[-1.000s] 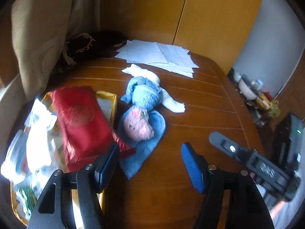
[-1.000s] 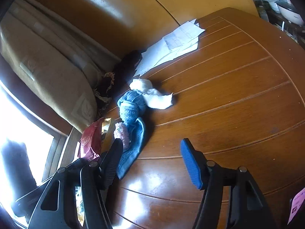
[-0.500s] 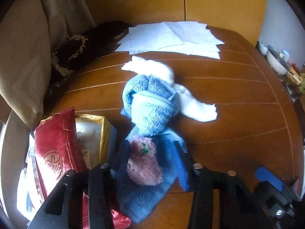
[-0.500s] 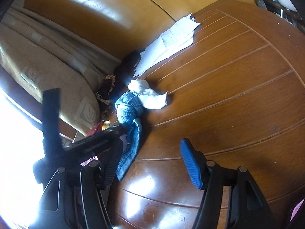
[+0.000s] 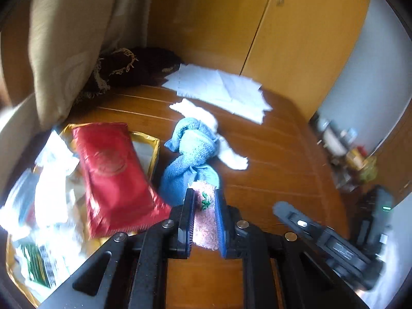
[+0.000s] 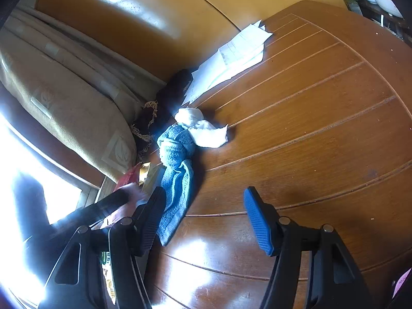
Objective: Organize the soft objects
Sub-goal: 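Grasp the blue towel with right tool while left tool lifts the pink puff, then carry towel and puff over the tray and open both tools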
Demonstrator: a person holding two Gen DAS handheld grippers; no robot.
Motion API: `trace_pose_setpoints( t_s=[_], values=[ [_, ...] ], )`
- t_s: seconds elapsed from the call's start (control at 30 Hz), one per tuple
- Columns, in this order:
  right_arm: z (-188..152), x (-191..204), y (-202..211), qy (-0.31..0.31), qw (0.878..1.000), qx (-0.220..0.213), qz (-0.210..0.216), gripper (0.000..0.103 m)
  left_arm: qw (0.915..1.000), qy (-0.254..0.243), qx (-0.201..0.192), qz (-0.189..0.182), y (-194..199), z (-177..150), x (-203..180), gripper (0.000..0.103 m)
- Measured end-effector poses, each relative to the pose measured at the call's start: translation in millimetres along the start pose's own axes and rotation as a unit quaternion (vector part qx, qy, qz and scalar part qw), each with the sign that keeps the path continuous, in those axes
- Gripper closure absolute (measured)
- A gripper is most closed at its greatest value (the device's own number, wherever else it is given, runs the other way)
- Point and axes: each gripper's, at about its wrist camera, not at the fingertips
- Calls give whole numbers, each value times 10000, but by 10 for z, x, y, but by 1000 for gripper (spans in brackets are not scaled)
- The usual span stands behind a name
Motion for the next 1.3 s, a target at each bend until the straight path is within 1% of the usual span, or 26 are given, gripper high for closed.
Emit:
trace_pose_setpoints(
  t_s=[0.03,0.1,0.17,0.23,0.33,0.47,0.53,0.63,0.7,0.77,0.8,0.83,0.9,0.97,1.0,1.1,1.2,1.3],
  values=[
    [0,21,-13,8,10000,44,6,41,9998,118,-100,-95,110,-33,73,89],
    [-10,111,-55,57,9999,140,63,40,9986,355,-380,-104,320,-100,212,89],
    [6,286,-119,295,9993,204,-37,40,9970,500,-575,-99,483,-149,342,89],
    [44,458,-222,471,9983,335,-46,40,9954,656,-683,-165,607,-163,477,89],
    [168,706,-489,639,9956,683,-111,41,9917,918,-811,-390,746,-186,724,89],
    [385,889,-823,850,9917,879,-388,41,9864,1174,-1041,-496,889,-219,1010,89],
    [477,892,-970,810,9914,855,-568,41,9847,1277,-1056,-543,929,-233,1142,89],
    [561,813,-1245,719,9893,911,-882,41,9827,1407,-1098,-493,999,-281,1324,89],
    [579,710,-1365,507,9895,971,-942,41,9806,1517,-1167,-426,1047,-321,1437,89],
    [588,693,-1485,511,9894,969,-953,41,9796,1584,-1172,-403,1060,-341,1518,89],
    [584,686,-1524,589,9888,964,-977,43,9790,1621,-1184,-360,1070,-351,1553,89],
    [587,681,-1558,604,9883,963,-1012,50,9786,1641,-1193,-333,1070,-360,1582,89],
    [573,679,-1595,615,9890,1012,-887,56,9778,1685,-1200,-333,1090,-387,1627,89],
    [560,738,-1578,793,9871,985,-984,61,9772,1711,-1214,-333,1101,-403,1658,89],
    [553,774,-1532,808,9869,976,-995,62,9772,1710,-1218,-309,1101,-408,1669,89],
    [483,965,-1260,833,9903,725,-847,62,9767,1737,-1225,-288,1110,-410,1695,89],
    [372,1150,-816,996,9933,390,-444,62,9769,1731,-1222,-267,1104,-383,1700,89],
    [301,1373,-446,1255,9919,-1,-173,62,9786,1644,-1225,-168,1096,-321,1677,89]
  ],
)
Point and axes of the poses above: each gripper's, at about its wrist camera, not at the fingertips, and y roughly against the way its jaws point, x to its left, z to its top, and after that the axes turned 1 degree about z, right-handed
